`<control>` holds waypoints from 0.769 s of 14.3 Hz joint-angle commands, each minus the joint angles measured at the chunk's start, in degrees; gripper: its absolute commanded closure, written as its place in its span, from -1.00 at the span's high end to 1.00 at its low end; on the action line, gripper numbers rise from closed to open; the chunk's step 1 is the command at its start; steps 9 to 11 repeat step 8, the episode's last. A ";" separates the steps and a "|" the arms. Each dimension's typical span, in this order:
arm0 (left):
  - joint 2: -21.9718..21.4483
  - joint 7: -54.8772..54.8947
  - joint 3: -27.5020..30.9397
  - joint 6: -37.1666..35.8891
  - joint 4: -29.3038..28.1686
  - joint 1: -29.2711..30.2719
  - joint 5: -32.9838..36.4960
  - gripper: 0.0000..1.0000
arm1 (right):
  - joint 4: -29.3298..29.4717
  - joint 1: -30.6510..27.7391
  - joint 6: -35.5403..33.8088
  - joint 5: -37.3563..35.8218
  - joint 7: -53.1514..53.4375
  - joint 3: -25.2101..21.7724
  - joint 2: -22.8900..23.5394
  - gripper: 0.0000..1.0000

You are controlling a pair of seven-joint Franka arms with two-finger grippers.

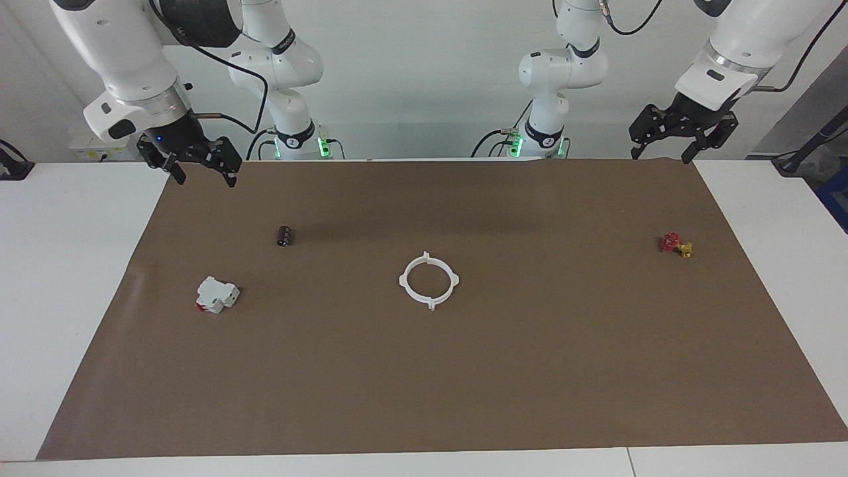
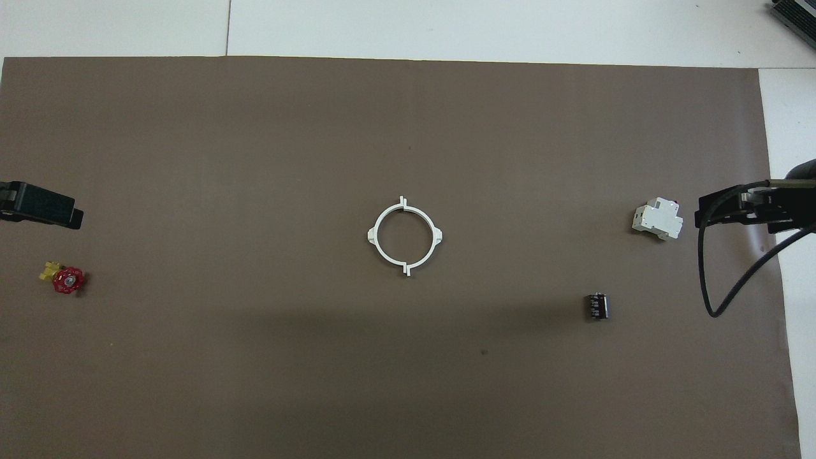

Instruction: Assemble drain pipe with both arms

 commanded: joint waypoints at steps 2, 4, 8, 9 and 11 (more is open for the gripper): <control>-0.07 0.22 1.19 -1.42 1.01 -1.23 0.65 1.00 | 0.28 -0.21 -0.09 0.03 -1.14 -0.02 -0.10 1.00; -0.07 0.22 1.11 -1.51 1.02 -0.62 0.65 1.00 | 0.28 -0.21 -0.09 0.03 -1.05 -0.02 -0.10 1.00; -0.07 0.22 1.11 -1.33 0.75 -0.35 0.65 1.00 | 0.28 -0.21 -0.09 0.03 -1.14 -0.02 -0.10 1.00; -0.07 0.22 1.11 -1.33 0.75 -0.35 0.65 1.00 | 0.28 -0.21 -0.09 0.03 -1.14 -0.02 -0.10 1.00; -0.07 0.22 1.11 -1.33 0.75 -0.35 0.65 1.00 | 0.28 -0.21 -0.09 0.03 -1.14 -0.02 -0.10 1.00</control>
